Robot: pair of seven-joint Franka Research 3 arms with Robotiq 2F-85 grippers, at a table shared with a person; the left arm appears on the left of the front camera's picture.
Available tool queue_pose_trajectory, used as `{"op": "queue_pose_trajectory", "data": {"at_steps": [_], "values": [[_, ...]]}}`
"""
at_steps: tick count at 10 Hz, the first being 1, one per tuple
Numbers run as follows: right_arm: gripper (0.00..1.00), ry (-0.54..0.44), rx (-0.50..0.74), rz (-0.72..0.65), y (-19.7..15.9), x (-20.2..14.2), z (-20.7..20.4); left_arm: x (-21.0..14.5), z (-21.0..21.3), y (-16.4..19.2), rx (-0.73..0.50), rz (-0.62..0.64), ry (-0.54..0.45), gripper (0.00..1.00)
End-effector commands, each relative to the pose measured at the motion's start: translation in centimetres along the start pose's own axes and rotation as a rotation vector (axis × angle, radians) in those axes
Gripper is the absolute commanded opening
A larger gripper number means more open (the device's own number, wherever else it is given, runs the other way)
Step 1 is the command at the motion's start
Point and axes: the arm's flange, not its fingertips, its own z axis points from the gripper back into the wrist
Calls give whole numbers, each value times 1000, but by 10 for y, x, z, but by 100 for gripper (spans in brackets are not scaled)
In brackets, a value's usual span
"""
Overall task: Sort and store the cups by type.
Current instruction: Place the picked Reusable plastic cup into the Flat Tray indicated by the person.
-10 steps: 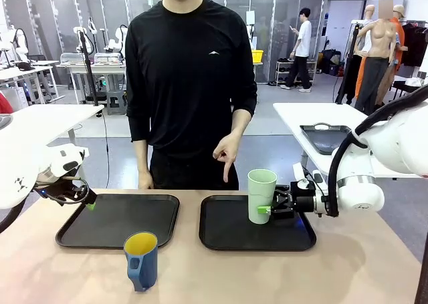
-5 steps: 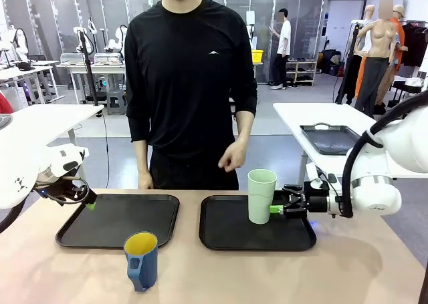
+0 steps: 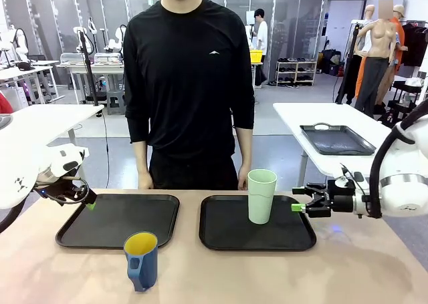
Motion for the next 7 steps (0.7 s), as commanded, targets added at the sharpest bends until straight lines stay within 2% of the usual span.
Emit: {"op": "queue_pose_trajectory", "data": {"at_steps": [1, 7], "values": [[100, 10, 1, 1, 11, 6, 3, 0, 1, 2, 2, -1, -2, 100], [100, 2, -3, -1, 3, 2, 4, 0, 1, 2, 2, -1, -2, 100]]}}
